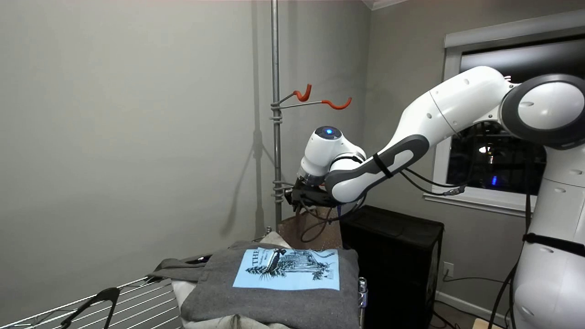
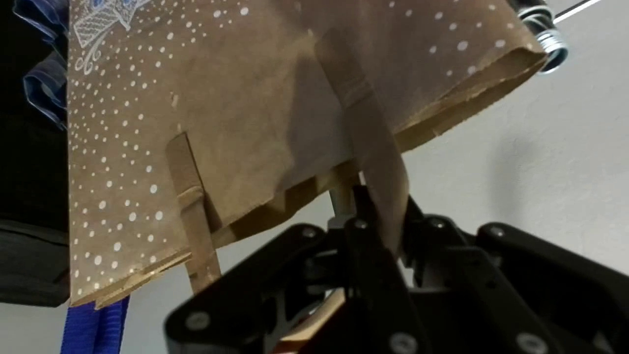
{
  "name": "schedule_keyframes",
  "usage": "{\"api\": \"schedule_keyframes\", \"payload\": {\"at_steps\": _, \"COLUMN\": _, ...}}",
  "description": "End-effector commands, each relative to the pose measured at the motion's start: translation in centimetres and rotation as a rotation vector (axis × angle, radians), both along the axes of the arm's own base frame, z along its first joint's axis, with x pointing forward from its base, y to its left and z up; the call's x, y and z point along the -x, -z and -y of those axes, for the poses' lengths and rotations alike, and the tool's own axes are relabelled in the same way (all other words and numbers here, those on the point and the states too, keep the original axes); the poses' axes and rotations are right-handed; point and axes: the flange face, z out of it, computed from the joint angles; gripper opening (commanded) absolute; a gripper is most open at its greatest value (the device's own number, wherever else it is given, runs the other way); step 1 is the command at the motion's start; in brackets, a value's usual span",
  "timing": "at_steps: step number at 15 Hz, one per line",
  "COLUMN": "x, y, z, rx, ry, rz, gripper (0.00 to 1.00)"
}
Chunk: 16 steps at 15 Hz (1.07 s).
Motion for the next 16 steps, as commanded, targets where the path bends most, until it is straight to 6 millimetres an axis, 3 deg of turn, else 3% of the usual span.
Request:
{"api": "schedule_keyframes", "payload": {"at_steps": 1, "x": 1.3, "y": -1.4, "z": -1.3, "rx": 0.034, "ry": -0.026, "rz": 0.041, "gripper": 0.02}}
{"api": "schedule_keyframes", "payload": {"at_steps": 9, "x": 5.5, "y": -8.6, "z": -3.6, "rx": 0.1, "ry": -0.093, "rz": 0.154, "gripper": 0.04}}
{"api": "schedule_keyframes", "payload": {"at_steps": 13, "x": 8.4, "y": -10.9, "z": -4.2, "rx": 0.132, "ry": -0.127, "rz": 0.155, "gripper": 0.04}}
{"api": "schedule_keyframes", "payload": {"at_steps": 16, "x": 9.9, "y": -11.5, "z": -4.0, "rx": 0.153, "ry": -0.194, "rz": 0.095, "gripper": 0.04}}
